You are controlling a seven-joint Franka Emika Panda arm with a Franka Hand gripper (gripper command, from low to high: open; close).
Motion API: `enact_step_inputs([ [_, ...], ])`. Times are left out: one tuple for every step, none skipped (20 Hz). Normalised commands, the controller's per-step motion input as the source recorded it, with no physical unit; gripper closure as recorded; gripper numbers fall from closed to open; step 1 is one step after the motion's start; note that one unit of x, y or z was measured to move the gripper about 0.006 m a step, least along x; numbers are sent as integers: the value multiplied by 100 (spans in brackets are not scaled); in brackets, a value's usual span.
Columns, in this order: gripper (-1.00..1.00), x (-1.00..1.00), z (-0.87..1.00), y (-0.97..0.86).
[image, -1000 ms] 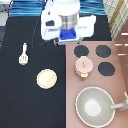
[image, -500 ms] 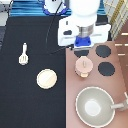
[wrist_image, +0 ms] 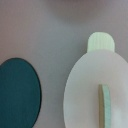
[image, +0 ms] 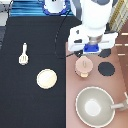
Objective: Take the lid off the pot, put the pot on the plate, and use the tool to push the pot to the front of the table.
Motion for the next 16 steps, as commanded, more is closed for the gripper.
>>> enact_step_inputs([
  [-100, 50, -40, 0],
  [-100, 52, -39, 0],
  [-100, 44, -42, 1],
  [-100, 39, -40, 4],
  [-100, 35, -36, 5],
  [-100, 32, -30, 3],
  [-100, 25, -29, 3],
  [-100, 18, -33, 3],
  [-100, 9, -37, 1],
  [-100, 3, -39, 1],
  [-100, 0, -40, 0],
  [-100, 0, -35, 5],
  [-100, 0, -28, 5],
  [-100, 0, -23, 7],
  [100, 0, -23, 4],
  [100, 0, -19, 5],
])
